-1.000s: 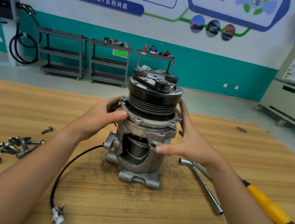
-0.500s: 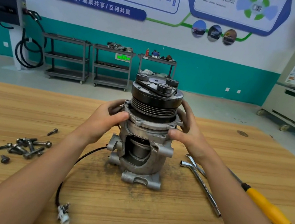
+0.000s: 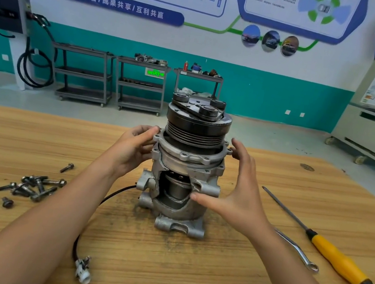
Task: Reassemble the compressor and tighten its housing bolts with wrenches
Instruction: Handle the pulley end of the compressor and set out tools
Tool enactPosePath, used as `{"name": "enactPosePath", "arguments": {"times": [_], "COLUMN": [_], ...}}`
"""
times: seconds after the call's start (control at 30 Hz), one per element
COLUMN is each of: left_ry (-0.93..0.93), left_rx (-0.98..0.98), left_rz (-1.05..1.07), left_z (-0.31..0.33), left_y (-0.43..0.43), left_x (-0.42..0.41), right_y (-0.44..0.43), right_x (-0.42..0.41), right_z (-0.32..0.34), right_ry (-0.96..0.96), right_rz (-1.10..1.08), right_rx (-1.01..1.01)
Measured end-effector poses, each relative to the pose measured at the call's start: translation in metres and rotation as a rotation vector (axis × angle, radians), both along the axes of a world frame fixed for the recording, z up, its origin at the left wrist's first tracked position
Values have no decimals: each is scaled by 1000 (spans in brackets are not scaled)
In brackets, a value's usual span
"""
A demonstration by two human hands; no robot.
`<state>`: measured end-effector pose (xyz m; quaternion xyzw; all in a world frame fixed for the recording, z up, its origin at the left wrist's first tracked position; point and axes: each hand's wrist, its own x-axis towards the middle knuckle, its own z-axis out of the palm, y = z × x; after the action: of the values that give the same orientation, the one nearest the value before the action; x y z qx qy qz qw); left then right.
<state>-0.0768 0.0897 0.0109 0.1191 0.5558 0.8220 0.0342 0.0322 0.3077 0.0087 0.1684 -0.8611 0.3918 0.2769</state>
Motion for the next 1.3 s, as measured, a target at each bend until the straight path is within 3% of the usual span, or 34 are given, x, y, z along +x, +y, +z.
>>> {"name": "enactPosePath", "arguments": {"times": [0.33,0.53,0.67,0.83,1.0,1.2,1.3], "left_ry": [-166,-182,-31,290,316,264,160], "left_rx": [-44,-187,-129,-454,-315,-235,-87], "left_rz": [-69,2,-121,14,37,76,70], "left_z": [10,17,7,-7,-13,-14,-13], "left_y": [9,16,0,4,13,11,9], "left_x": [-12,-9,9,30,32,27,22], "right_y": [-12,-21,-20,-12,-7,-6,-11], "right_x": [10,17,18,9,1,1,8], "right_z": [-18,-15,-13,-12,-5,-5,-12], "right_ry": [236,322,182,-220,-241,-127,7], "right_rz": [-55,-233,-287,-135,-32,4,-26], "right_rx": [-103,97,90,-223,-187,-122,-100]}}
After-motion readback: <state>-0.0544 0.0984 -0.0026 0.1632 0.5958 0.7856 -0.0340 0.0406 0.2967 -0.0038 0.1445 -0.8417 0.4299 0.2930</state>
